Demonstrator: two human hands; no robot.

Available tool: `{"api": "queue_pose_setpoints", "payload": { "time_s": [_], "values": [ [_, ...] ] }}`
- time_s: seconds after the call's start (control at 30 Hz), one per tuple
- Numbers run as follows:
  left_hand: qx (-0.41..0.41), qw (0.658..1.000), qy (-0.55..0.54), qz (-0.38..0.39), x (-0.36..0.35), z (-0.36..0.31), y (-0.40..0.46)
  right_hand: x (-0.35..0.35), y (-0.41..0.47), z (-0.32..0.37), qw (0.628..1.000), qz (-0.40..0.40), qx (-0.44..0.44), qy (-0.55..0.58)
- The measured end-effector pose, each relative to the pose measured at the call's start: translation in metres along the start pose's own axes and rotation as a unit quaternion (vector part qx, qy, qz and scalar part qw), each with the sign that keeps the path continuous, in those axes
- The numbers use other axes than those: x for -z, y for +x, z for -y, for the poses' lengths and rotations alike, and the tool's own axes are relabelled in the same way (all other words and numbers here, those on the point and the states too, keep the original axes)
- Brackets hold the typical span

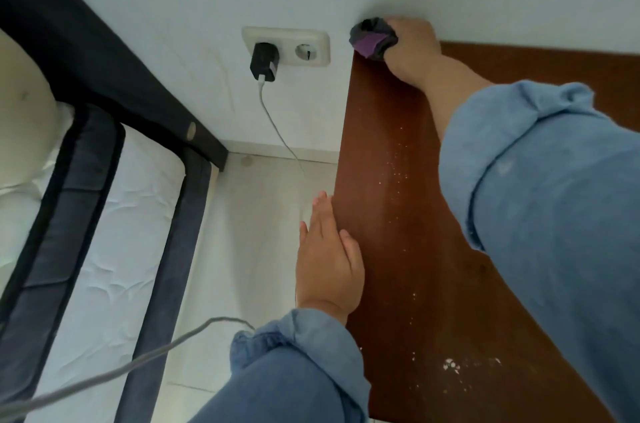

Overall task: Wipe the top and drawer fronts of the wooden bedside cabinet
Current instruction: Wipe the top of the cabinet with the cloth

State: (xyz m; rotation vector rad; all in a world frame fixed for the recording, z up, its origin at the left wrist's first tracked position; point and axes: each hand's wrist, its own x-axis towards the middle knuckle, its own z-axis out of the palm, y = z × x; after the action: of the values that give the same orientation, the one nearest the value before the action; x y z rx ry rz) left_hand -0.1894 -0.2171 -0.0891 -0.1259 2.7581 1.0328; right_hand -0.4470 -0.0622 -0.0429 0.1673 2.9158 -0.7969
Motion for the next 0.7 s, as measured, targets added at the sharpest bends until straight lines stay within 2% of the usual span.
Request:
{"api": "queue_pose_setpoints", "payload": {
  "time_s": [0.5,0.7],
  "values": [
    [0.013,1.0,-0.014,-0.012,0.001,-0.004,0.0,-0.027,-0.182,0.0,0.994,0.06,-0.034,0.085],
    [0.004,1.0,-0.005,-0.023,0.004,-0.005,-0.003,-0.037,-0.22,-0.005,0.994,0.069,-0.018,0.084]
  ]
}}
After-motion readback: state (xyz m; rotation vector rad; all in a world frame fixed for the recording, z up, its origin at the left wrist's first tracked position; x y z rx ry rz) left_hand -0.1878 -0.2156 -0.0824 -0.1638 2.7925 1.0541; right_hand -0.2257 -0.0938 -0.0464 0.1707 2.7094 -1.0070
